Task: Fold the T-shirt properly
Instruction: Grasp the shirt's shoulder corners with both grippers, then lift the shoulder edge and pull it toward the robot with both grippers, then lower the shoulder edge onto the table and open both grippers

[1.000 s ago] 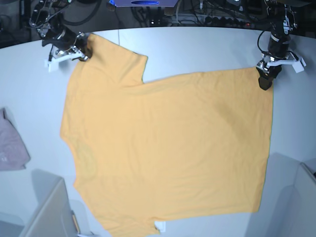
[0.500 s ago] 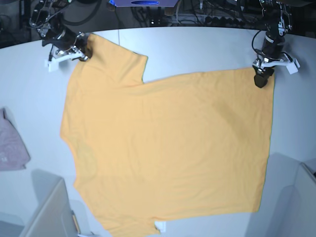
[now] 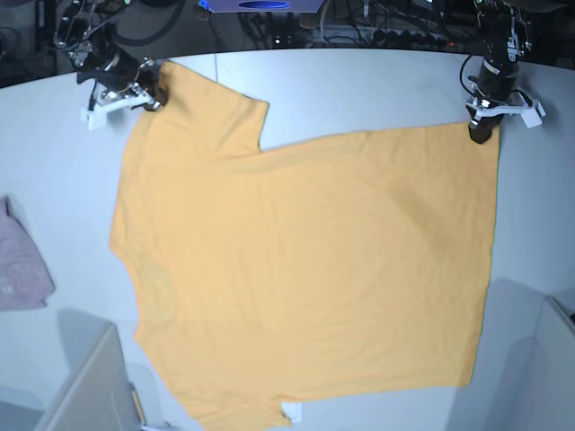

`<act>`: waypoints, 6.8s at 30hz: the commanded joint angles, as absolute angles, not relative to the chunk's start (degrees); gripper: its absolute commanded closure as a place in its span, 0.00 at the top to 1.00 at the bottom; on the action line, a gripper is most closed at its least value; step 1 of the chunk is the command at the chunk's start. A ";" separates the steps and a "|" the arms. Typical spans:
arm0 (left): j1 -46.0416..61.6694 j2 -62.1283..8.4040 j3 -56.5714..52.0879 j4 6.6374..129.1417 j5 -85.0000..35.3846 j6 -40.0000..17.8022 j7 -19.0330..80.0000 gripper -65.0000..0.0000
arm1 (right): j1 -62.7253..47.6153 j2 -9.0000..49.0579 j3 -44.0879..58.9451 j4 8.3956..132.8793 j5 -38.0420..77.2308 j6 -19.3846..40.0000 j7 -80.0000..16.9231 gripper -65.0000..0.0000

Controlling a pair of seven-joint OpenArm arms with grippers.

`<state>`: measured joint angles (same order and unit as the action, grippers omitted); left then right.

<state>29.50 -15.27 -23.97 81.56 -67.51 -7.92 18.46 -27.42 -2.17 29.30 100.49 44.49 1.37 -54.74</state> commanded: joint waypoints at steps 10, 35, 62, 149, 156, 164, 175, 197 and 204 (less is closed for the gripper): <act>30.90 -15.60 -24.04 81.80 -66.51 -6.73 20.26 0.00 | -30.29 -2.24 29.49 101.23 43.21 0.84 -55.69 0.00; 42.77 -17.89 -28.09 94.46 -65.98 -6.64 20.09 0.00 | -36.88 -1.89 29.49 111.16 61.41 0.84 -56.31 0.00; 28.62 -14.99 -28.09 101.41 -50.51 -6.29 20.18 0.00 | -20.97 2.42 28.97 113.36 62.29 0.92 -56.40 0.00; 6.46 -15.78 -32.40 82.86 -42.95 -6.29 27.38 0.00 | 15.52 7.43 11.82 73.63 50.33 0.84 -52.79 0.00; 3.03 -16.22 -32.75 80.84 -36.09 -6.29 32.75 0.00 | 15.60 7.25 12.35 73.80 50.77 0.84 -52.26 0.00; 3.65 -16.40 -32.84 83.47 -36.26 -6.29 32.84 0.00 | 13.41 8.48 12.44 76.79 59.03 0.48 -52.53 0.00; 8.40 -15.78 -36.09 87.60 -36.26 -6.55 32.66 0.00 | 11.74 10.15 12.62 79.52 61.41 0.48 -54.99 0.00; -0.48 -16.48 -33.19 79.69 -35.74 -6.55 37.93 0.00 | 16.75 8.75 12.35 69.49 54.46 0.48 -54.90 0.00; -1.98 -17.19 -33.19 77.76 -35.74 -6.55 38.20 0.00 | 17.19 8.92 12.79 67.82 54.46 0.40 -54.90 0.09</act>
<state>-1.41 -16.03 -32.95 77.14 -35.38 -6.24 39.16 15.53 8.29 12.40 67.02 53.52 0.03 -55.44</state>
